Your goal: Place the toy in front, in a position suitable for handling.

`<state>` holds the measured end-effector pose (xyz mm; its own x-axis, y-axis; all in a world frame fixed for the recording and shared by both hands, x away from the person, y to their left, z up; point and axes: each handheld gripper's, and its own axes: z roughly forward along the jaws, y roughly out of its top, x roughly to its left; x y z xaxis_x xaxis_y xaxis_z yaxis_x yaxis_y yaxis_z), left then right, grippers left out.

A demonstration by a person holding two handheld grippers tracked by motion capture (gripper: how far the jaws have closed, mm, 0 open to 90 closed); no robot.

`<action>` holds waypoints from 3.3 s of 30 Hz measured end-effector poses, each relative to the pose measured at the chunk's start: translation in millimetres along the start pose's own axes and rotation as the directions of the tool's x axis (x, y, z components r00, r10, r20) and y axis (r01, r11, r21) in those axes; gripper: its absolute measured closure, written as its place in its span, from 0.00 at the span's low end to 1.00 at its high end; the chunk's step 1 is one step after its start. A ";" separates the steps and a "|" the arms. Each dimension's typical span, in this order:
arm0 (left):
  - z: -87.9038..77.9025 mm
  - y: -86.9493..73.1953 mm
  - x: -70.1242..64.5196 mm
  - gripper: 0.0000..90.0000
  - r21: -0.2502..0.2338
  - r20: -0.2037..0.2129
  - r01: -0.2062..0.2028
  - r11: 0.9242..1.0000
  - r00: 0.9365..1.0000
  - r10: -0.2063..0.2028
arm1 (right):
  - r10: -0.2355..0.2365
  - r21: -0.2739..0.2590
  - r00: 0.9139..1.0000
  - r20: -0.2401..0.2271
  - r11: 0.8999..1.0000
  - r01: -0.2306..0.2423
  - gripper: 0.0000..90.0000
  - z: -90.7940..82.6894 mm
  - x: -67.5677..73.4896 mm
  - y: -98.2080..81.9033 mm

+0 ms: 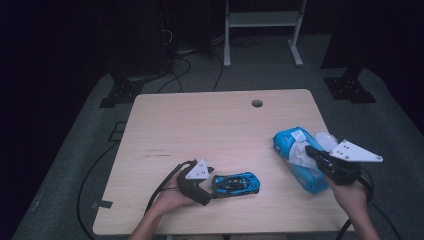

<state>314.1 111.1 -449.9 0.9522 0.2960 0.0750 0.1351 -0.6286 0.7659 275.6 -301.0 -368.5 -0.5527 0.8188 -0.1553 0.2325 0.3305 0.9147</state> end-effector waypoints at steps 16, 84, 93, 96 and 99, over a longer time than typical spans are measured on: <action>6.0 0.6 -3.6 0.13 -0.008 -0.003 -0.005 1.000 1.000 0.005 | -0.036 -0.101 0.931 -0.362 0.995 -0.001 0.99 16.1 77.9 37.6; 29.7 -5.1 -5.3 0.24 0.100 -0.002 -0.043 0.994 0.999 0.044 | 0.045 0.300 0.932 -0.359 0.952 0.069 0.96 104.5 85.3 -45.7; 29.3 -6.0 -4.8 0.24 0.092 0.002 -0.041 0.995 0.999 0.041 | 0.027 0.233 0.909 -0.415 0.969 0.078 0.96 123.5 108.8 -27.4; 29.5 -6.2 -4.7 0.24 0.090 0.004 -0.038 0.995 0.999 0.038 | 0.016 0.233 0.914 -0.404 0.969 0.086 0.96 131.5 110.1 -23.0; 29.4 -6.3 -4.3 0.24 0.090 0.007 -0.037 0.995 0.999 0.036 | 0.012 0.247 0.923 -0.385 0.965 0.090 0.96 134.3 105.1 -24.1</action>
<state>317.2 92.7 -473.9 0.9584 0.2680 0.0981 0.1241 -0.7011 0.7022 319.4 -159.9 -457.0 -0.8154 0.5788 0.0118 0.3722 0.5086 0.7764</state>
